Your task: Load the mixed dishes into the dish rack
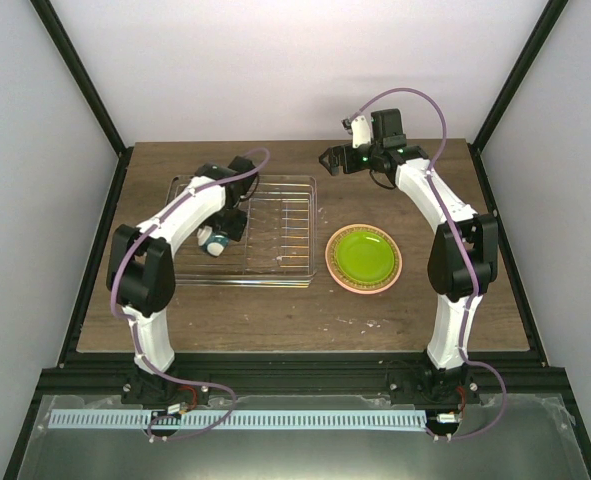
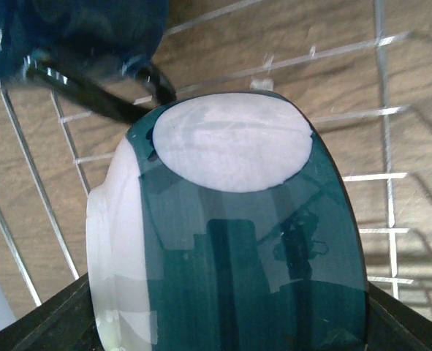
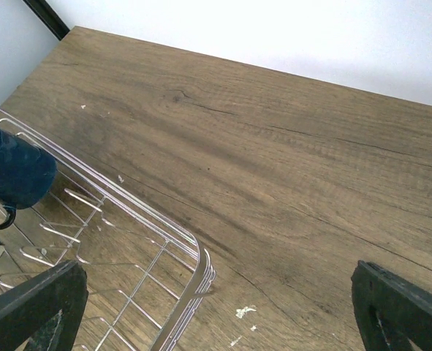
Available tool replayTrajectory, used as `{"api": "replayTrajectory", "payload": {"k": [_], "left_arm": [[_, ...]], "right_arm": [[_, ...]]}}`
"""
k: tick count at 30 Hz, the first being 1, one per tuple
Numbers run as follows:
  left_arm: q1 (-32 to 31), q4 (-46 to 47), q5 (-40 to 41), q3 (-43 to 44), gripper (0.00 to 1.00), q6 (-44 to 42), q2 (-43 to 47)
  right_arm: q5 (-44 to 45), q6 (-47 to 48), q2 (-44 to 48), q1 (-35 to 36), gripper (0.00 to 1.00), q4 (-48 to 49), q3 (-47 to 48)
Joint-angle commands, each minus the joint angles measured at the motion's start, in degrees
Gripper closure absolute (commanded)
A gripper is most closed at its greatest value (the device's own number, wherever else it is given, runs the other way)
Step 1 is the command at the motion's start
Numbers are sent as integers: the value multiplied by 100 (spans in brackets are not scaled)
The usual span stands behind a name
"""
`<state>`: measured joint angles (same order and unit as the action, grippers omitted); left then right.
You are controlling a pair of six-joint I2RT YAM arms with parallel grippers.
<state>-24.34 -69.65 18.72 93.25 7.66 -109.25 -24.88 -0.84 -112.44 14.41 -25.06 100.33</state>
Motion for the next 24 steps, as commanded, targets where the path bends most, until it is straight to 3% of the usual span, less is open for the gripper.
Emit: {"api": "replayTrajectory", "payload": {"k": [1, 20, 24], "left_arm": [[72, -735, 23, -227, 73, -23, 208], [386, -1083, 1787, -321, 76, 367, -24], [446, -1015, 2049, -410, 72, 445, -147]], "right_arm": [[-89, 68, -9, -31, 0, -52, 118], [-121, 81, 39, -34, 0, -52, 9], [-101, 100, 64, -27, 0, -54, -9]]}}
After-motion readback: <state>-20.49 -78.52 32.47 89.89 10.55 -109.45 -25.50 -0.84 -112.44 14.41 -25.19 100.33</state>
